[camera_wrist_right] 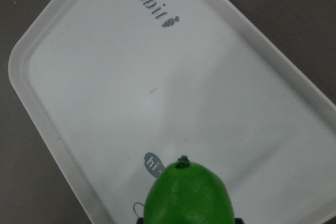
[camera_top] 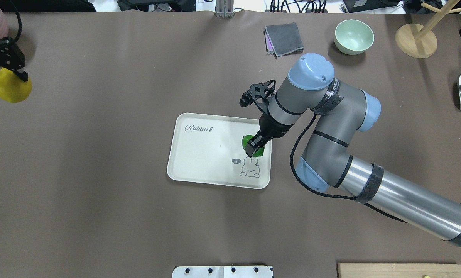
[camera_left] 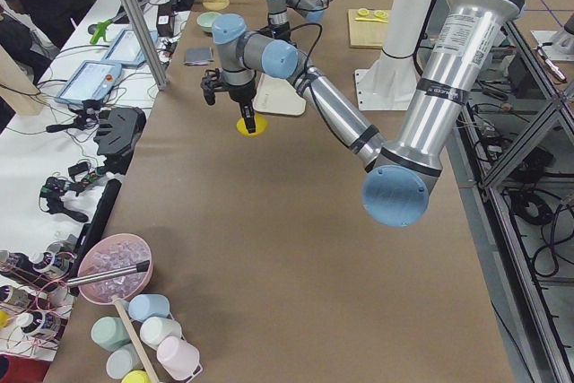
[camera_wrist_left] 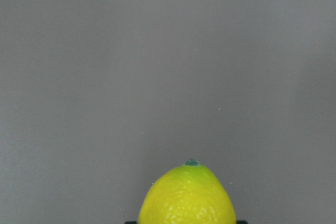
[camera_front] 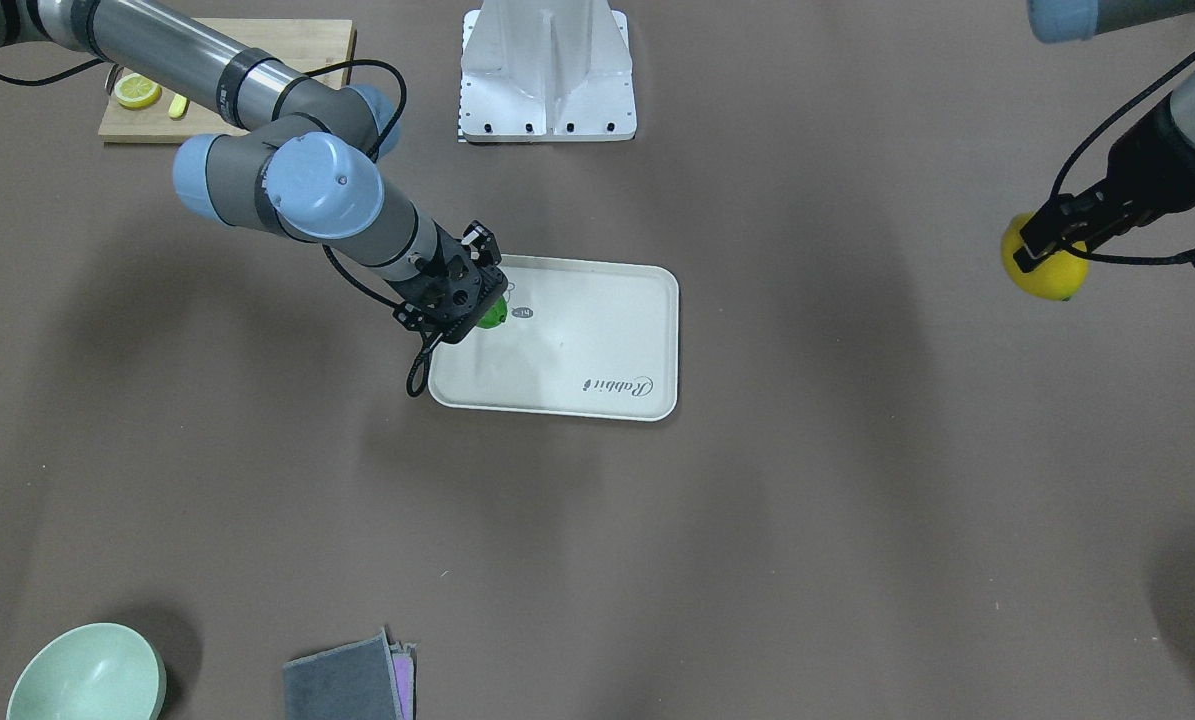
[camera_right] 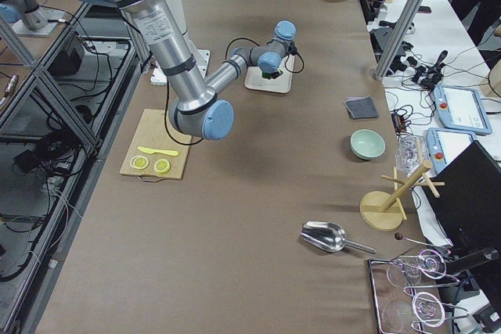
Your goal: Place all lemons on tray
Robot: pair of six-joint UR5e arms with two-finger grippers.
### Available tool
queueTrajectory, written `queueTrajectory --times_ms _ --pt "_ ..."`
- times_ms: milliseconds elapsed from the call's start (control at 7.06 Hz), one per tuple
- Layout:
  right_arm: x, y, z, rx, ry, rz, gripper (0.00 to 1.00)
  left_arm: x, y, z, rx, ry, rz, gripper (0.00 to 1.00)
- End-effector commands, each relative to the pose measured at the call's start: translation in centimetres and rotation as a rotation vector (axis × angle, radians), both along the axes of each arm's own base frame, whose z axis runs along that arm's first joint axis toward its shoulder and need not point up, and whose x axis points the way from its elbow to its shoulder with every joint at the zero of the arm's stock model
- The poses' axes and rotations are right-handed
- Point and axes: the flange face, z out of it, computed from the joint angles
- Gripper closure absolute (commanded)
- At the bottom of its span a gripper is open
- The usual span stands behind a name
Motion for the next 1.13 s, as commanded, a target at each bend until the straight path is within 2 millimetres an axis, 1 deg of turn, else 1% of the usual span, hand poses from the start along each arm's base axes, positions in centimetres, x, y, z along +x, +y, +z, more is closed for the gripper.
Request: queueTrajectory --times_ms 0,142,283,425,566,708,850,991 --pt "4.1 -2.6 -1.0 0.015 -0.024 0.056 0.0 -0.6 -0.3 -3.1 -0.002 -0.008 -0.006 1.0" --pt "5.2 -3.0 -1.8 0.011 -0.042 0.055 0.0 -0.5 -0.3 -3.3 0.003 -0.007 -0.005 1.0" --pt "7.5 -4.5 -1.2 -0.007 -0.047 0.073 0.0 -0.2 -0.3 -3.4 0.005 -0.008 0.0 1.0" --pt "10.8 -6.1 1.8 -0.047 -0.033 0.102 0.0 0.5 -0.3 -3.8 0.016 -0.005 0.012 1.0" --pt "14.0 -6.7 3.8 -0.031 -0.035 0.111 0.0 2.5 -0.2 -4.8 0.021 0.001 0.034 1.0" --pt "17.7 -5.9 7.5 0.029 -0.026 0.103 0.0 5.7 0.1 -5.5 0.02 0.002 0.081 1.0" --pt "20.8 -4.7 10.5 0.048 -0.029 0.094 0.0 9.1 -0.6 -8.1 -0.016 0.015 0.055 1.0" --pt "23.5 -3.2 13.5 0.052 -0.041 0.105 0.0 14.0 0.2 -10.8 -0.037 0.009 0.032 1.0"
